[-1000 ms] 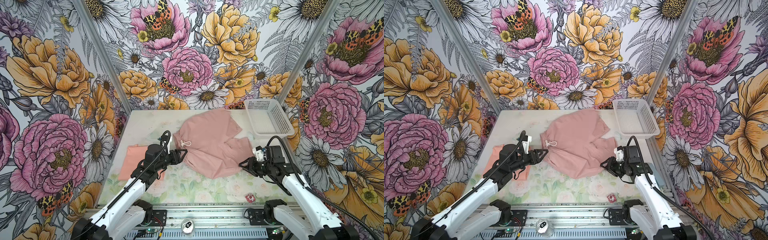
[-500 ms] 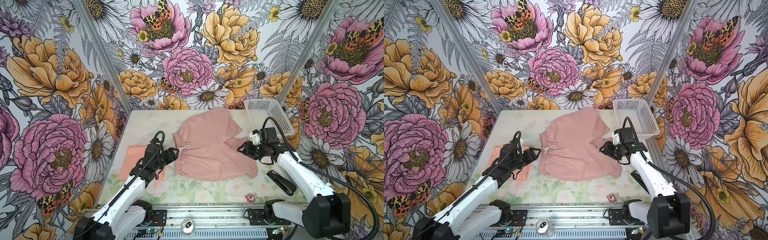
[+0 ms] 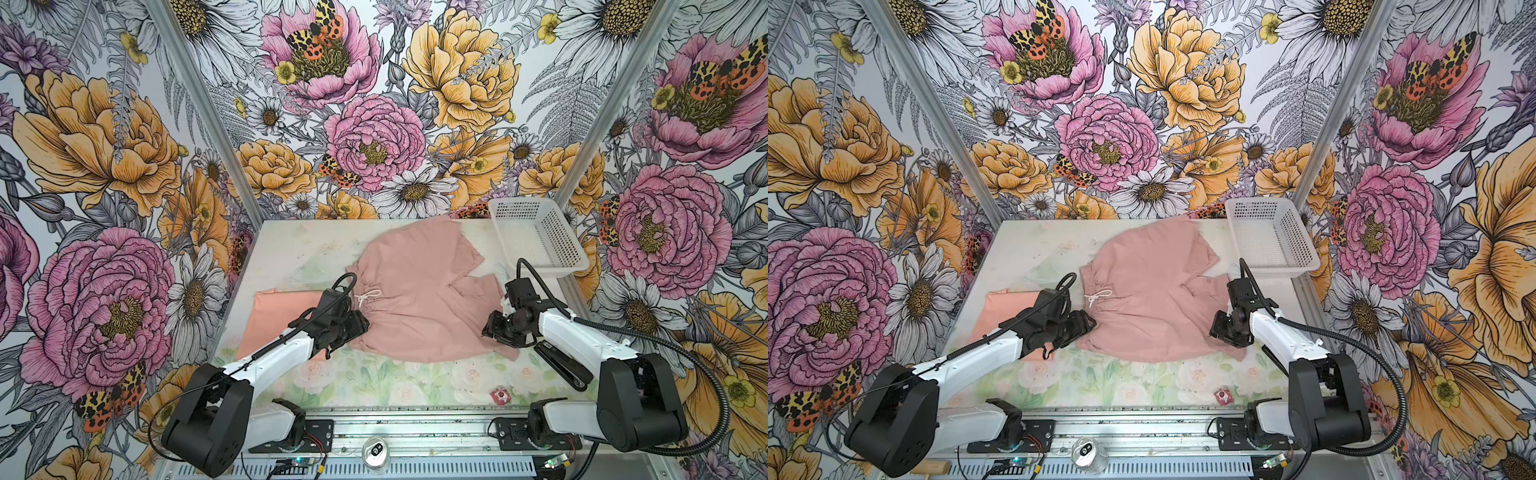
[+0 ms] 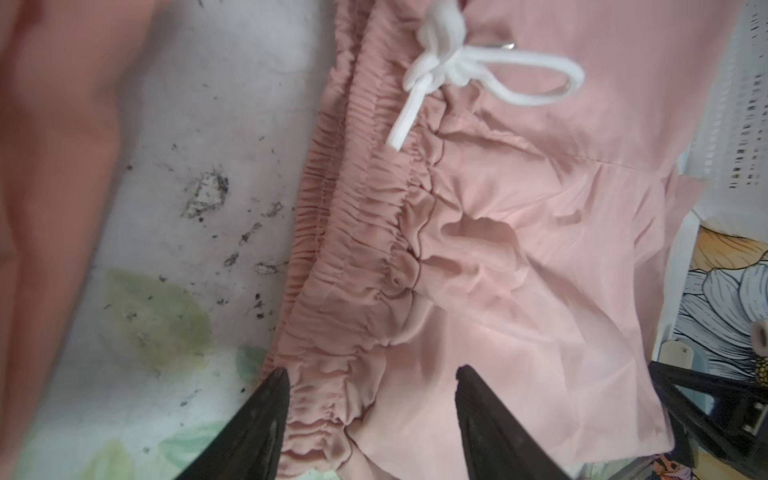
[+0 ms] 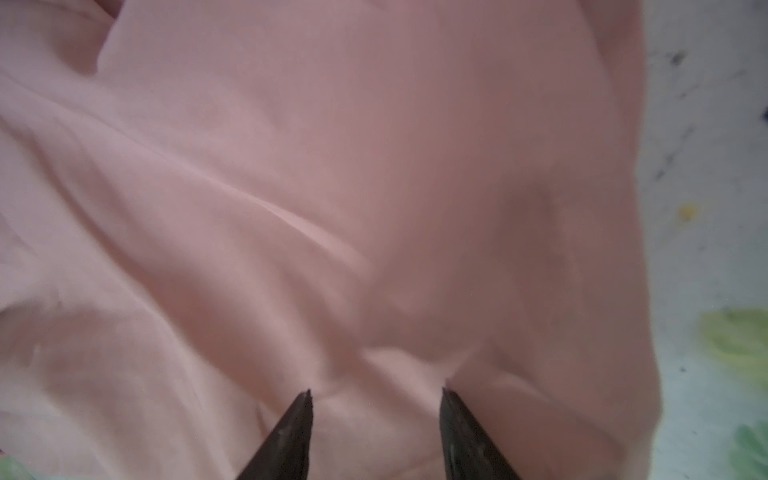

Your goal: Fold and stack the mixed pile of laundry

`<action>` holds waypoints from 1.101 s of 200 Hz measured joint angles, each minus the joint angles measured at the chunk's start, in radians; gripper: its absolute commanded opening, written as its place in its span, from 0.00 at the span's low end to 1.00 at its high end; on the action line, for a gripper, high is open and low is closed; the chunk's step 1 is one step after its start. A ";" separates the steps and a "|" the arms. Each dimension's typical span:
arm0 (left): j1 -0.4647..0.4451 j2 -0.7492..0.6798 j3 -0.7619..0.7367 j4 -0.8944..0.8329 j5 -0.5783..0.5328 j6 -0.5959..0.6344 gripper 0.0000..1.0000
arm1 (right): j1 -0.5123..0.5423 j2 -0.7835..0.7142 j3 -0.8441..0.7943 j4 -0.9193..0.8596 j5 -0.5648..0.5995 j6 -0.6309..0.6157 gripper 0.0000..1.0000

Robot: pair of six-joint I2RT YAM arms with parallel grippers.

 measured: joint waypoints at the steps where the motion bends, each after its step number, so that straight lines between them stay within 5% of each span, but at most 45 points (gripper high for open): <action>1: -0.001 0.002 0.000 -0.001 0.000 -0.001 0.61 | 0.000 0.000 0.000 0.000 0.000 0.000 0.52; 90: -0.103 0.179 0.111 -0.092 -0.117 0.014 0.41 | -0.051 -0.035 0.000 -0.045 0.050 0.003 0.53; 141: -0.116 0.282 0.209 -0.163 -0.155 0.041 0.00 | -0.221 -0.092 0.019 -0.097 0.086 -0.023 0.53; 186: -0.116 0.296 0.229 -0.183 -0.161 0.048 0.00 | -0.226 -0.077 -0.014 -0.089 0.058 -0.010 0.50; 220: -0.113 0.294 0.229 -0.184 -0.164 0.056 0.00 | -0.226 -0.080 -0.119 -0.062 0.044 0.028 0.27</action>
